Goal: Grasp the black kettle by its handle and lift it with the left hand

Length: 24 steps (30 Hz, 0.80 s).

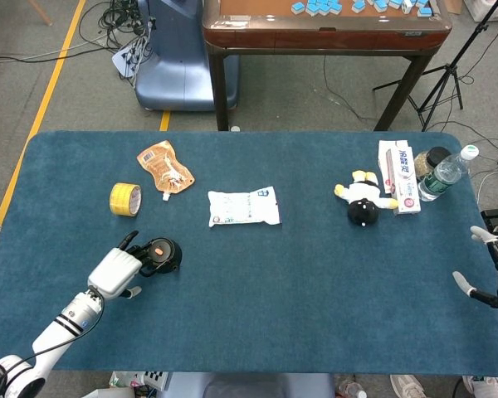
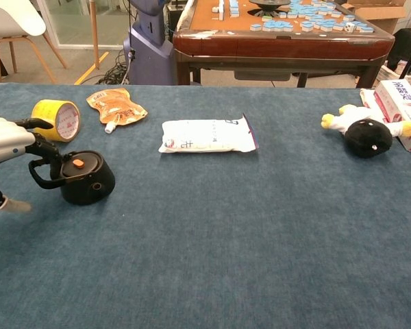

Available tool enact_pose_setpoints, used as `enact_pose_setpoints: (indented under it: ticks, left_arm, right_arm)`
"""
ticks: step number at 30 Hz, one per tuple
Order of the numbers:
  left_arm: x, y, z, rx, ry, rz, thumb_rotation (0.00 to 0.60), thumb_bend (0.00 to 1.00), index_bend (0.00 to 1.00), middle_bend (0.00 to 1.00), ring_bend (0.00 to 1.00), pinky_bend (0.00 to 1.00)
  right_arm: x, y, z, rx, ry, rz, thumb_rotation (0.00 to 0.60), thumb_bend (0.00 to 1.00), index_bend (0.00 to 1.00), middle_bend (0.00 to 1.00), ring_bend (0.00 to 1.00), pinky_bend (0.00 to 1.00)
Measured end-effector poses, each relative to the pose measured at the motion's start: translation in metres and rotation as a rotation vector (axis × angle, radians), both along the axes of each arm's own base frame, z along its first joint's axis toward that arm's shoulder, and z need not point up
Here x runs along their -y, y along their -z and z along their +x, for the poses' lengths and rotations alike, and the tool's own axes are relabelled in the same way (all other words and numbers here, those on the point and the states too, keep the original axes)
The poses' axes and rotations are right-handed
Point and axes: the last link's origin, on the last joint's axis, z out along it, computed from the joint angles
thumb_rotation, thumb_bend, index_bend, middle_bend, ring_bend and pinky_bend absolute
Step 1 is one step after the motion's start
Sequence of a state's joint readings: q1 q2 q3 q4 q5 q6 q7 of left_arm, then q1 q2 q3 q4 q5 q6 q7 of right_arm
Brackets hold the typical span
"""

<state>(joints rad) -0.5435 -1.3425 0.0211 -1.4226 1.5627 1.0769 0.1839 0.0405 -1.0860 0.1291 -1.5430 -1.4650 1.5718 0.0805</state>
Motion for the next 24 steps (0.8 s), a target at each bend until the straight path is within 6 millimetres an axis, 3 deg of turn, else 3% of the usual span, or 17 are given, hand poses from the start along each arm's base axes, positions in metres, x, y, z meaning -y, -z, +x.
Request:
enact_pose_setpoints:
  ticks: [11,24]
  left_arm:
    - [0.007,0.004,-0.002,-0.006,0.009,-0.029,0.600,0.15,0.47,0.39,0.30,0.01]
    - [0.011,0.013,0.005,-0.026,0.005,-0.040,0.600,0.15,0.55,0.48,0.37,0.01]
  right_arm:
    - [-0.002,0.000,0.000,0.004,0.001,-0.004,0.600,0.21,0.21,0.32,0.20,0.27]
    - [-0.004,-0.001,-0.003,0.009,0.008,-0.009,0.600,0.21,0.21,0.32,0.20,0.27]
